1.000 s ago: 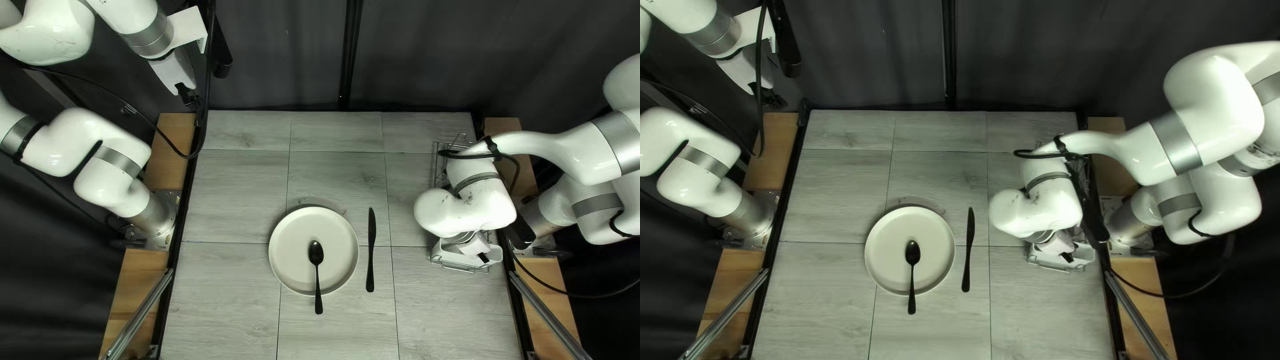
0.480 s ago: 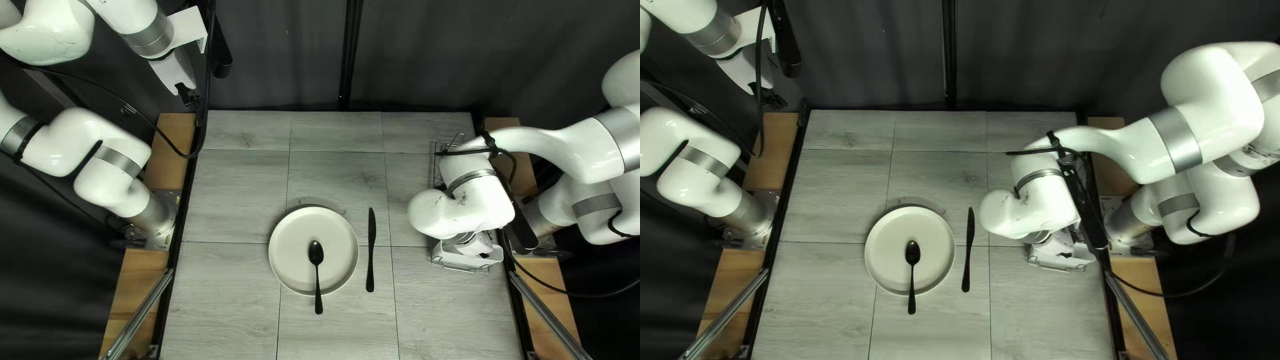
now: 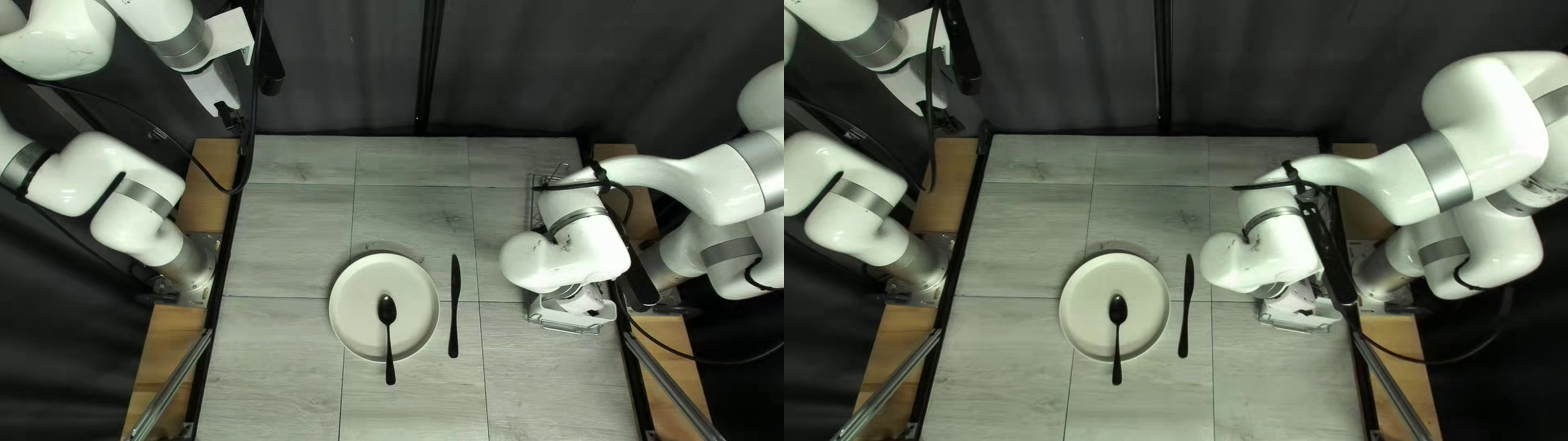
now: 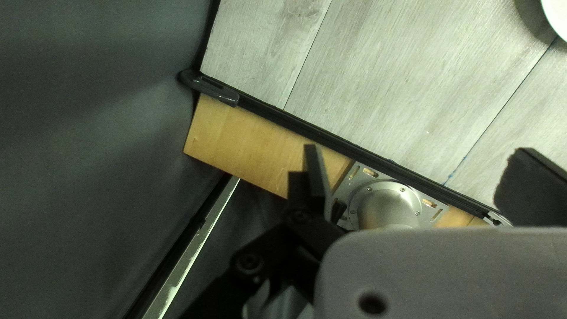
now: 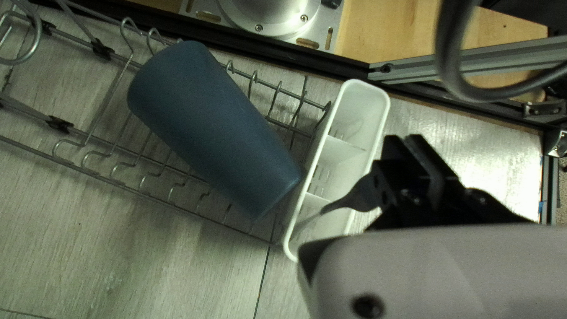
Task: Pick up and place plate onto table. Place down one fork to the left of the plate. Place spoon and knife to the right of the plate. Place cup above the knife and spoon
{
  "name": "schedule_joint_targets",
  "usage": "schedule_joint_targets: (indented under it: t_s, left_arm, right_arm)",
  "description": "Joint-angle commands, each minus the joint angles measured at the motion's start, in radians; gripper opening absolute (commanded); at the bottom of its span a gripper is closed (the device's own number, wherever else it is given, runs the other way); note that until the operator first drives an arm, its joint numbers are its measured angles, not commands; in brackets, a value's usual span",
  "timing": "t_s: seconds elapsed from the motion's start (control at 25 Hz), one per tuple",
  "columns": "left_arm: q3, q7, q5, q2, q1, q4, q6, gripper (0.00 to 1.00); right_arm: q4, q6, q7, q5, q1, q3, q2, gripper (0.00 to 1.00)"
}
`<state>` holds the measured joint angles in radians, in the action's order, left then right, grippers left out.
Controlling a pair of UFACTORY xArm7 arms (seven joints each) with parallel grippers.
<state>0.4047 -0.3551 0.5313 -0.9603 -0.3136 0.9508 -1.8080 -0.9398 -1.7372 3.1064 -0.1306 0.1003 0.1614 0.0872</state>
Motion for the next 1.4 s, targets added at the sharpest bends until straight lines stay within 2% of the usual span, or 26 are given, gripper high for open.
schedule_joint_targets:
  t_s: [0.04, 0.12, 0.28, 0.44, 0.68, 1.0, 1.04, 1.28, 1.4]
  left_arm:
    - [0.000, 0.000, 0.000, 0.000, 0.000, 0.000, 0.000, 1.00]
    - [0.000, 0.000, 0.000, 0.000, 0.000, 0.000, 0.000, 1.00]
    - [0.000, 0.000, 0.000, 0.000, 0.000, 0.000, 0.000, 1.00]
    - [0.000, 0.000, 0.000, 0.000, 0.000, 0.000, 0.000, 1.00]
    - [0.000, 0.000, 0.000, 0.000, 0.000, 0.000, 0.000, 1.00]
    - [0.000, 0.000, 0.000, 0.000, 0.000, 0.000, 0.000, 1.00]
    - [0.000, 0.000, 0.000, 0.000, 0.000, 0.000, 0.000, 1.00]
    - [0.000, 0.000, 0.000, 0.000, 0.000, 0.000, 0.000, 1.00]
    - [0.000, 0.000, 0.000, 0.000, 0.000, 0.000, 0.000, 1.00]
  right_arm:
    - [0.000, 0.000, 0.000, 0.000, 0.000, 0.000, 0.000, 0.00]
    - [0.004, 0.001, -0.021, 0.024, 0.005, 0.004, 0.002, 0.00]
    - [0.009, -0.098, -0.045, 0.030, 0.004, -0.003, 0.130, 0.00]
    - [-0.015, -0.169, -0.018, 0.031, 0.004, 0.000, 0.195, 0.00]
    - [-0.086, -0.250, 0.004, 0.060, -0.002, -0.002, 0.226, 0.00]
    - [-0.086, -0.250, 0.004, 0.060, -0.002, -0.002, 0.226, 0.00]
    - [-0.318, -0.246, -0.001, 0.136, 0.034, 0.061, 0.110, 0.00]
    - [-0.459, -0.183, -0.049, 0.258, 0.067, 0.103, -0.020, 0.00]
    - [-0.463, -0.185, -0.056, 0.281, 0.068, 0.102, -0.029, 0.00]
